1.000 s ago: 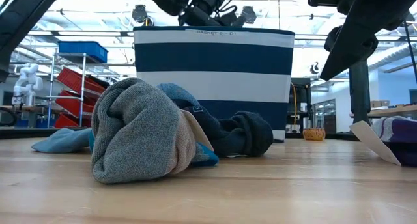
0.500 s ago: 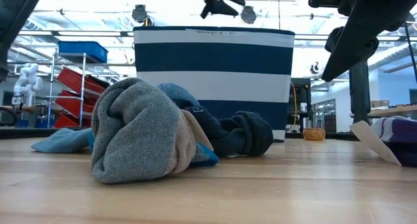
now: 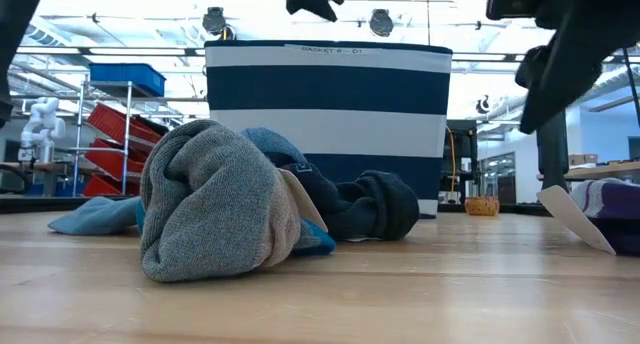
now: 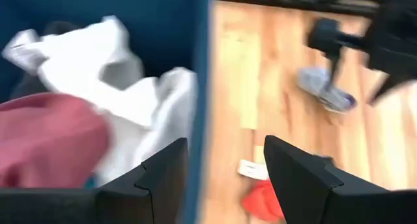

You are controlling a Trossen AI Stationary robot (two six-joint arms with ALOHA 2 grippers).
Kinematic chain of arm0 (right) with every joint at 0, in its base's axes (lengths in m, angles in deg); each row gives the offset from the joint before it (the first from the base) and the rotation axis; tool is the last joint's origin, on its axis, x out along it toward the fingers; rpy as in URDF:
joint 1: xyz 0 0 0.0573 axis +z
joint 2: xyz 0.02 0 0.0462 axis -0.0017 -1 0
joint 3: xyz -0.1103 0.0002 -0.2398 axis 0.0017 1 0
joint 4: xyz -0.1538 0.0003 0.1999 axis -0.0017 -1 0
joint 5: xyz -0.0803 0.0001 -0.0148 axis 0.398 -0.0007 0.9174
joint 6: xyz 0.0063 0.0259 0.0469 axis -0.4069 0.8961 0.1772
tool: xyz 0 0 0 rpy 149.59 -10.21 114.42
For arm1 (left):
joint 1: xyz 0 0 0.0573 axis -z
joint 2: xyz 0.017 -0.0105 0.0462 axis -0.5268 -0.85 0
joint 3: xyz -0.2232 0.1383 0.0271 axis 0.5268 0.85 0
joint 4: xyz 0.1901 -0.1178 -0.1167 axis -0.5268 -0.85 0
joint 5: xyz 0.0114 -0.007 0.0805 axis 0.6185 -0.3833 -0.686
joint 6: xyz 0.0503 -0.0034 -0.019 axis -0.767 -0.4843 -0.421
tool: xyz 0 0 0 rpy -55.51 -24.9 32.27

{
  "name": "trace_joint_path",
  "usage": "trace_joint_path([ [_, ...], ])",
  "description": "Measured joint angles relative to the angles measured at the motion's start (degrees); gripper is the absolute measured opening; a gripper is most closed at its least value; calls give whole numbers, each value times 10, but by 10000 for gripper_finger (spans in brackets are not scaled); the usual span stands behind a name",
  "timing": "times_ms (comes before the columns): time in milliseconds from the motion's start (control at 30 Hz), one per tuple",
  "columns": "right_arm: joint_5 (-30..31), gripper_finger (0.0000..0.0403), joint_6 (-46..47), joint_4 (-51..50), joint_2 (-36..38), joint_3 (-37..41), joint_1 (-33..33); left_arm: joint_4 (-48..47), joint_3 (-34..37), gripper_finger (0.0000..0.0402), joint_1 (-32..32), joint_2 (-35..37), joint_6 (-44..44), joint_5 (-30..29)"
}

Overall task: Sort clothes
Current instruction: Put the gray pair of socks into the blue laundry organizer

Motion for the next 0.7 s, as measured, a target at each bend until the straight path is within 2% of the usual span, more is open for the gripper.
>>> trace_joint_path([
  [200,0,297,51,-61,0,0,24,-40,2,212,63,1,5,-54],
  [333,4,297,85,-86,0,0,39,-33,60,212,98,28,29,-95],
  [400,8,297,97,-89,0,0,48,3,119,212,116,60,53,-118],
  [500,22,297,113,-88,0,0,63,86,246,212,141,135,96,-157],
  [700,39,297,149,-92,-1,0,88,371,527,212,200,304,195,-190],
])
